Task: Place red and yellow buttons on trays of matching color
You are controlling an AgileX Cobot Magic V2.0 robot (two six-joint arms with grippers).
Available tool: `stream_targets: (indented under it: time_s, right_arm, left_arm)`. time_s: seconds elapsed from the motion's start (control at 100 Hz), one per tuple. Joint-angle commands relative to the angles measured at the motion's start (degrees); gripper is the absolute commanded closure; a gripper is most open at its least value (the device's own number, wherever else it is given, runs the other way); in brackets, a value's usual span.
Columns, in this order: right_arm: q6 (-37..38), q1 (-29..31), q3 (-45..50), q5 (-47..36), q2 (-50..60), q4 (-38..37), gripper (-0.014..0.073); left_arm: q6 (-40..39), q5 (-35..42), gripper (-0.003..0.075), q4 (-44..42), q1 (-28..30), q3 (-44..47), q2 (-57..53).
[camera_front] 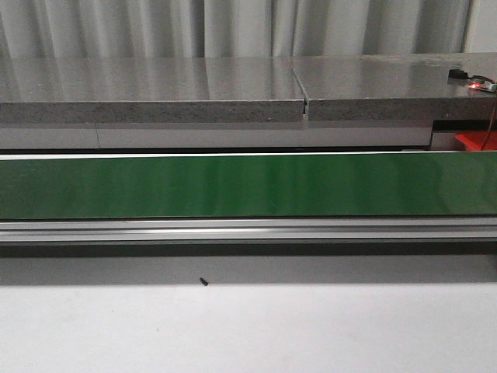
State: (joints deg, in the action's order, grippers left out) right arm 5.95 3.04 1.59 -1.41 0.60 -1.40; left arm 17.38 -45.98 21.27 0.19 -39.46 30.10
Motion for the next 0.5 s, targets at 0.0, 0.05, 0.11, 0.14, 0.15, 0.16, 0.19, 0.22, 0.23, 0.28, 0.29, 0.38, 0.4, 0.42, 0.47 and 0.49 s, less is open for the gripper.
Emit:
stream_targets:
  time_s: [0.0,0.05,0.11,0.14,0.15,0.16,0.19,0.22,0.23,0.28,0.29,0.38,0.4,0.42,0.47,0.49]
  right_arm:
    - [0.05,0.43,-0.96,-4.57,1.07,-0.55,0.0661]
    - [0.05,0.43,-0.96,-4.57,1.07,-0.55,0.0661]
    - [0.05,0.43,-0.96,-4.57,1.07,-0.55,0.0661]
    - [0.05,0.43,-0.96,-4.57,1.07,-0.55,0.0661]
    - [0.05,0.43,-0.96,-4.57,1.07,-0.55,0.0661]
    - [0.05,0.43,-0.96,-4.57,1.07,-0.55,0.0661]
    - [0.05,0.43,-0.96,-4.57,1.07,-0.55,0.0661]
    - [0.05,0.43,-0.96,-4.57,1.07,-0.55,0.0661]
    - [0.05,0.43,-0.96,-4.57,1.07,-0.55,0.0661]
    - [0.05,0.43,-0.96,-4.57,1.07,-0.55,0.0661]
    - [0.05,0.43,-0.96,-4.57,1.07,-0.55,0.0661]
    - [0.05,0.43,-0.96,-4.57,1.07,-0.55,0.0661]
    - [0.05,0.43,-0.96,-4.57,1.07,-0.55,0.0661]
    - [0.05,0.43,-0.96,-4.57,1.07,-0.55,0.0661]
    - [0.05,0.43,-0.96,-4.57,1.07,-0.55,0.0661]
    - [0.05,0.43,-0.96,-4.57,1.07,-0.55,0.0661]
  left_arm:
    - [-0.46,3.66,0.0741,1.53,-0.27,-1.49,0.30]
    - [-0.46,3.66,0.0741,1.53,-0.27,-1.49,0.30]
    - [-0.46,3.66,0.0741,1.53,-0.27,-1.49,0.30]
    - [-0.46,3.66,0.0741,1.53,-0.27,-1.49,0.30]
    - [-0.46,3.66,0.0741,1.53,-0.27,-1.49,0.30]
    - [-0.46,3.66,0.0741,1.53,-0.27,-1.49,0.30]
    - [-0.46,3.66,0.0741,1.53,-0.27,-1.49,0.30]
    - [-0.46,3.66,0.0741,1.53,-0.27,-1.49,0.30]
    - [-0.46,3.66,0.0741,1.53,-0.27,-1.49,0.30]
    - [-0.46,3.66,0.0741,1.53,-0.27,-1.49,0.30]
    - [-0.46,3.66,0.0741,1.53,-0.27,-1.49,0.30]
    - [-0.46,4.90,0.0741,1.22,-0.27,-1.49,0.30]
    - [-0.59,5.62,0.0741,0.87,-0.27,-1.49,0.30]
    - [-0.59,6.56,0.0741,0.12,-0.27,-1.49,0.08]
    - [-1.49,9.67,0.0741,-2.59,-0.27,-0.84,-0.70]
    - [-1.90,11.22,0.0741,-3.75,-0.27,-0.37,-1.02]
